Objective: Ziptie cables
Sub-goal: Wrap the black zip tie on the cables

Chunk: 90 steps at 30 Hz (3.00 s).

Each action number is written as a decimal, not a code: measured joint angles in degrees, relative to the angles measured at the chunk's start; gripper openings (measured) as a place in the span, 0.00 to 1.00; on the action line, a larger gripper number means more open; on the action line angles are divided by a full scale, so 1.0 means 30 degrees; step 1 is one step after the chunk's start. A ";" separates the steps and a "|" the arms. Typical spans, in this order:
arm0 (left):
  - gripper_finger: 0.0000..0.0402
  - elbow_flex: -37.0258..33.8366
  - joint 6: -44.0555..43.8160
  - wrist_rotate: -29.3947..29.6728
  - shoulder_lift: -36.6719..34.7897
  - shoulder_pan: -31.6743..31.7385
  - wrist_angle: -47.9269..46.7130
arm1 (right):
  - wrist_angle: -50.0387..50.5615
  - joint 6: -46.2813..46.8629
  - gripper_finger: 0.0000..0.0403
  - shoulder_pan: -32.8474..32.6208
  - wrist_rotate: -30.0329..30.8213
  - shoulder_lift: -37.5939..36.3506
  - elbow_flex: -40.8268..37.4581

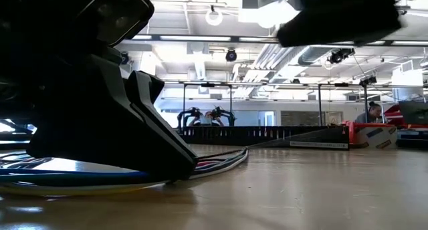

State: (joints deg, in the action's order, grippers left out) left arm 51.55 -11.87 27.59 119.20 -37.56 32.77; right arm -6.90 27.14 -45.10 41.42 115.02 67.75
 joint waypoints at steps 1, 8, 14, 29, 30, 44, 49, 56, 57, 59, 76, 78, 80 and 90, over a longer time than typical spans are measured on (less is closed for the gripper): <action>0.03 0.0000 -0.0002 -0.0013 0.0000 0.0007 0.0000 | -0.0691 -0.0346 0.51 0.0238 -0.0221 0.0294 0.0000; 0.03 0.0000 -0.0017 -0.0010 0.0007 0.0015 0.0054 | -0.2411 -0.0175 0.50 0.2033 -0.1374 0.2351 -0.0007; 0.03 0.0000 -0.0002 -0.0006 0.0015 0.0015 0.0153 | -0.2999 0.0444 0.37 0.2547 -0.2536 0.3163 -0.0007; 0.03 0.0000 -0.0017 0.0059 0.0015 0.0015 0.0222 | -0.3511 0.0309 0.05 0.2615 -0.2631 0.3556 0.0000; 0.03 0.0000 -0.0017 0.0093 0.0015 0.0015 0.0226 | -0.3412 0.0357 0.03 0.2605 -0.2657 0.3556 0.0000; 0.03 -0.0075 -0.0498 -0.0175 0.0015 -0.0196 0.0010 | -0.0030 0.3323 0.00 0.0323 -0.0027 0.3385 0.0036; 0.03 -0.0492 -0.0955 -0.0172 -0.0007 -0.0284 0.0482 | 0.1760 0.4899 0.00 -0.0608 0.1145 0.2991 0.0011; 0.03 -0.0603 -0.0919 -0.0182 0.0000 -0.0248 0.1006 | 0.1744 0.3161 0.00 -0.0436 0.1214 0.2197 0.0000; 0.03 -0.0605 -0.0867 -0.0175 0.0000 -0.0248 0.1088 | 0.1468 0.2570 0.00 -0.0343 0.1259 0.2073 -0.0006; 0.03 -0.0605 -0.0869 -0.0177 0.0000 -0.0248 0.1104 | 0.0449 0.1231 0.03 -0.0085 0.1263 0.1913 0.0000; 0.04 -0.0597 -0.1040 -0.0116 0.0007 -0.0219 0.1172 | -0.3802 -0.2163 0.35 0.2419 -0.2704 0.3440 0.0000; 0.04 -0.0597 -0.1203 -0.0034 0.0015 -0.0219 0.1173 | -0.3888 -0.2111 0.33 0.2408 -0.2298 0.3548 0.0000; 0.04 -0.0597 -0.1445 -0.0022 0.0015 -0.0212 0.1180 | -0.3861 -0.2032 0.31 0.2397 -0.2096 0.3577 0.0000; 0.04 -0.0597 -0.2073 0.0628 0.0022 -0.0219 0.1161 | -0.3809 -0.1541 0.08 0.2411 -0.1892 0.3577 0.0004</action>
State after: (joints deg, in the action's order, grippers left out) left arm 49.76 -18.09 29.48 119.26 -38.22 36.26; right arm -18.33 22.51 -37.87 35.75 125.75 67.76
